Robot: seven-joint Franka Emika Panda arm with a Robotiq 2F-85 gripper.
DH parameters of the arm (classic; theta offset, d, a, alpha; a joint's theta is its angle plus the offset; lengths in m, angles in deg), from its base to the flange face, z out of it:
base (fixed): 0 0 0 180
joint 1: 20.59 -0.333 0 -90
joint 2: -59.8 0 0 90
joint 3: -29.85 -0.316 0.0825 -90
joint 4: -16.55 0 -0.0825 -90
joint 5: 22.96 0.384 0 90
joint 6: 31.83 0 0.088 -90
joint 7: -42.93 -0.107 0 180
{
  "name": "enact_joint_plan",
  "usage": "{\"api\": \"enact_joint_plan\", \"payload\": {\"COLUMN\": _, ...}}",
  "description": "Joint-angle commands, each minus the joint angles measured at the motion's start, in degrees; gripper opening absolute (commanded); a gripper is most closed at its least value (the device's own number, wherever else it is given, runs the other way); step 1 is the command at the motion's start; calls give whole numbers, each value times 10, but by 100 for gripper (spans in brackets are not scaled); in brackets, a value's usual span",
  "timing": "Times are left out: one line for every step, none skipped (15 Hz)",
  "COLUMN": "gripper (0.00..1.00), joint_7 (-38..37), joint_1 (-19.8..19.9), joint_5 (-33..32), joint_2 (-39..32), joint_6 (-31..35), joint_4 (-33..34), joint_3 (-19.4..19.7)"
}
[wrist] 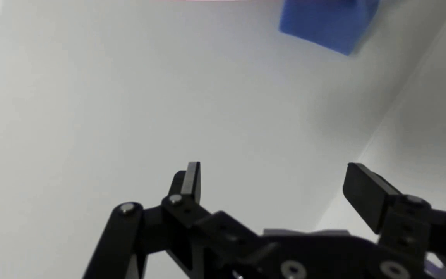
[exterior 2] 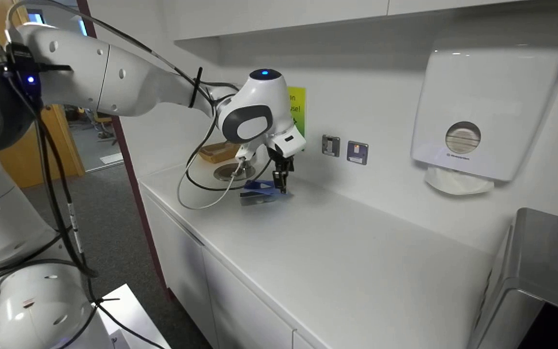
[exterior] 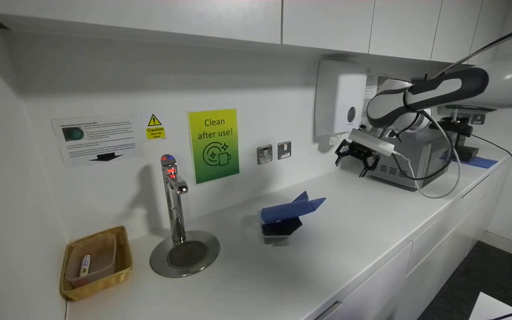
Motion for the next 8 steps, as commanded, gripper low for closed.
{"api": "enact_joint_plan", "payload": {"gripper": 100, "joint_7": 8, "joint_1": 27, "joint_5": -9, "joint_2": -12, "joint_6": -160, "joint_4": 45, "joint_3": 34}}
{"api": "enact_joint_plan", "payload": {"gripper": 100, "joint_7": 3, "joint_1": 35, "joint_5": -14, "joint_2": -22, "joint_6": -205, "joint_4": 59, "joint_3": 43}}
{"api": "enact_joint_plan", "payload": {"gripper": 100, "joint_7": -24, "joint_1": 44, "joint_5": -31, "joint_2": -32, "joint_6": -229, "joint_4": 69, "joint_3": 48}}
{"api": "enact_joint_plan", "payload": {"gripper": 100, "joint_7": -54, "joint_1": 51, "joint_5": -52, "joint_2": -38, "joint_6": -226, "joint_4": 70, "joint_3": 52}}
{"api": "enact_joint_plan", "payload": {"gripper": 100, "joint_7": -70, "joint_1": 57, "joint_5": -68, "joint_2": -35, "joint_6": -162, "joint_4": 54, "joint_3": 55}}
{"api": "enact_joint_plan", "payload": {"gripper": 100, "joint_7": -33, "joint_1": 46, "joint_5": -42, "joint_2": -22, "joint_6": -189, "joint_4": 43, "joint_3": 54}}
{"api": "enact_joint_plan", "payload": {"gripper": 100, "joint_7": -44, "joint_1": 51, "joint_5": -51, "joint_2": -27, "joint_6": -175, "joint_4": 43, "joint_3": 57}}
{"api": "enact_joint_plan", "payload": {"gripper": 100, "joint_7": -48, "joint_1": 54, "joint_5": -55, "joint_2": -32, "joint_6": -167, "joint_4": 43, "joint_3": 59}}
